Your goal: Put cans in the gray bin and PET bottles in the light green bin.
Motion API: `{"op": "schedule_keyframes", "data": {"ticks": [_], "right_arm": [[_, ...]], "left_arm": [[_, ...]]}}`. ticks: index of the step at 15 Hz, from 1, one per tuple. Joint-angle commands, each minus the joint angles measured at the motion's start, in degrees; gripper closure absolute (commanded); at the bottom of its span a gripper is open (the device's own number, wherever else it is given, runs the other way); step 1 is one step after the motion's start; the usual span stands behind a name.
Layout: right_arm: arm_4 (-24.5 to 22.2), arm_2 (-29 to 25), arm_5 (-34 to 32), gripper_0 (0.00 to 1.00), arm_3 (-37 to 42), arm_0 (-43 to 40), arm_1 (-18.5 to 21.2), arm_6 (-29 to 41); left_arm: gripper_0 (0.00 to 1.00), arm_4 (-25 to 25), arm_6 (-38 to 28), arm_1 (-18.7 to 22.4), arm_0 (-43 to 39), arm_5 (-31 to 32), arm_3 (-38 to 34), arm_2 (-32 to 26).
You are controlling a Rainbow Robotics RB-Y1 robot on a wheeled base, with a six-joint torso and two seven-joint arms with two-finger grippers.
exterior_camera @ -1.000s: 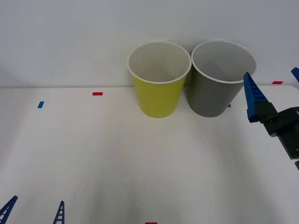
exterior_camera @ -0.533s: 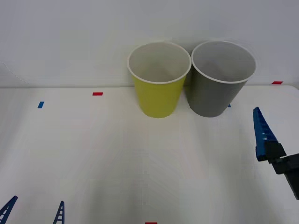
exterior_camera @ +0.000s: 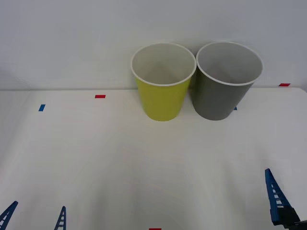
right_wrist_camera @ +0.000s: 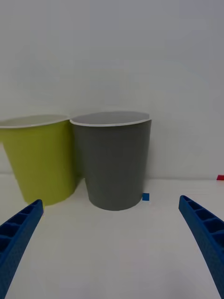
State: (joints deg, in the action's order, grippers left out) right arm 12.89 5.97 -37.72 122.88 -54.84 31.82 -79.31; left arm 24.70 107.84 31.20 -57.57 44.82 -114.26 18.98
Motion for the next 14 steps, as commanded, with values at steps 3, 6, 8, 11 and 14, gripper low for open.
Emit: {"op": "schedule_keyframes", "data": {"ticks": [3,6,8,11,14], "right_arm": [[0.0,2.1,1.0,0.00,0.0,-5.0,0.8,0.7],[0.7,4.6,2.2,0.00,0.0,-6.5,0.7,1.4],[0.8,5.2,3.0,0.00,-0.1,-7.6,0.5,1.6],[1.0,5.6,5.1,0.00,-0.5,-7.4,0.0,2.5],[1.2,6.7,5.0,0.00,-1.9,-5.7,-0.2,2.9]], "left_arm": [[0.00,0.0,0.0,0.0,0.0,0.0,0.0,0.0],[0.00,0.0,0.0,0.0,0.0,0.0,0.0,0.0],[0.00,0.0,0.0,0.0,0.0,0.0,0.0,0.0],[0.00,0.0,0.0,0.0,0.0,0.0,0.0,0.0],[0.00,0.0,0.0,0.0,0.0,0.0,0.0,0.0]]}}
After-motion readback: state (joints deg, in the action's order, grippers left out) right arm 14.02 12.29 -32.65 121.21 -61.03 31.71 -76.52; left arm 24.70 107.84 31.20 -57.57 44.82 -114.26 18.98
